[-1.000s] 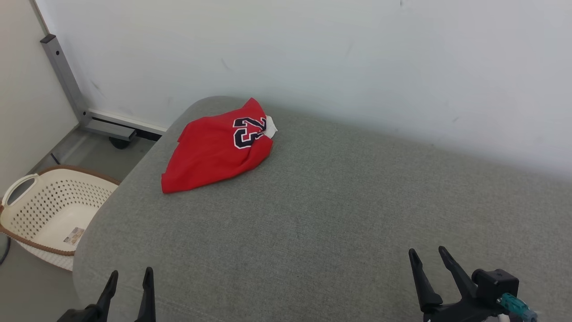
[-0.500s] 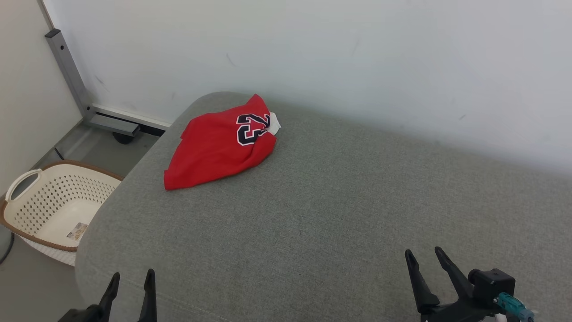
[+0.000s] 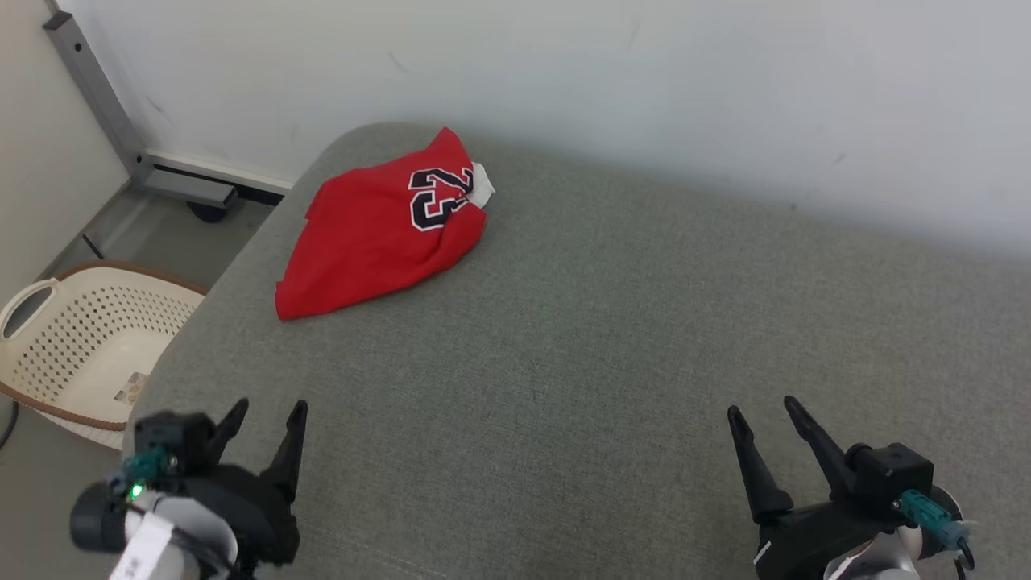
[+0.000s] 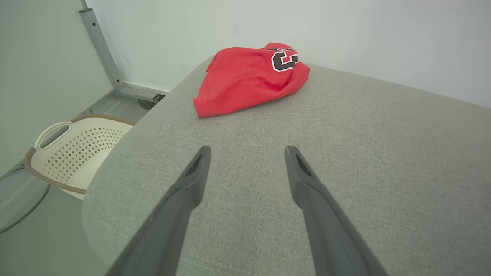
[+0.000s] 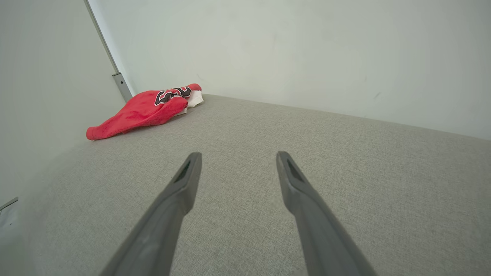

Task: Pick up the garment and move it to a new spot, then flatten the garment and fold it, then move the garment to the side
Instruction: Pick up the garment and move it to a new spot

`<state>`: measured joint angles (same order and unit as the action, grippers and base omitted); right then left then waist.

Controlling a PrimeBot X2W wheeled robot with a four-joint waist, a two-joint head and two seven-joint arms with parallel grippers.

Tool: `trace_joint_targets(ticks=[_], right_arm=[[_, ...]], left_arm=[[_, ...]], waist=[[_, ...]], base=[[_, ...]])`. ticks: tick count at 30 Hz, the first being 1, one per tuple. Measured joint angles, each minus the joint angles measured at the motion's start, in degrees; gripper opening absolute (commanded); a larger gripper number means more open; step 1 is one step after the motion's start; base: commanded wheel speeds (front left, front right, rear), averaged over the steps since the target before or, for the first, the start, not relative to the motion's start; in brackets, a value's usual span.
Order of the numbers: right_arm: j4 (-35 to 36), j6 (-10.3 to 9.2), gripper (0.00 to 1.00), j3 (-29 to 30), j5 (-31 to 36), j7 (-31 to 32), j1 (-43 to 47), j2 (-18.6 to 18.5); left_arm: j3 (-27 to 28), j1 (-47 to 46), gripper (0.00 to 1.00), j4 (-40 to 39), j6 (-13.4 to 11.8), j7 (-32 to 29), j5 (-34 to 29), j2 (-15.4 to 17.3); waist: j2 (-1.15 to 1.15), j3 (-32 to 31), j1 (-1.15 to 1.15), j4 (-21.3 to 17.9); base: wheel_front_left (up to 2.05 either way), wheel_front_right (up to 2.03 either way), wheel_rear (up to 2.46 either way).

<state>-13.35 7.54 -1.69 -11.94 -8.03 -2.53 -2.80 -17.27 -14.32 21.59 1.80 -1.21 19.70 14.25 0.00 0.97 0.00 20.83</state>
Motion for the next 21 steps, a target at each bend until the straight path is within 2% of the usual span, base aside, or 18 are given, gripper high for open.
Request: trace_joint_targets(ticks=[8,18,21], right_arm=[[6.12,0.00,1.00,0.30,3.59,3.66,-1.16,-0.01],[13.44,0.00,1.00,-0.33,7.12,7.64,-1.68,-0.02],[16.10,0.00,1.00,-0.74,7.78,8.65,-2.11,-0.02]], left_arm=[[-2.49,-15.78,1.00,7.91,3.77,-5.28,-0.01,0.29],[-4.09,-28.59,1.00,16.15,4.99,-8.75,1.23,0.15],[-3.10,-31.76,1.00,17.77,5.21,-10.15,3.19,-0.10]], waist=[[0.00,5.89,0.01,-1.09],[0.01,12.74,0.02,-3.22],[0.01,14.81,0.02,-3.83]], base=[[0.00,0.00,0.00],[0.00,0.00,0.00],[0.00,0.00,0.00]])
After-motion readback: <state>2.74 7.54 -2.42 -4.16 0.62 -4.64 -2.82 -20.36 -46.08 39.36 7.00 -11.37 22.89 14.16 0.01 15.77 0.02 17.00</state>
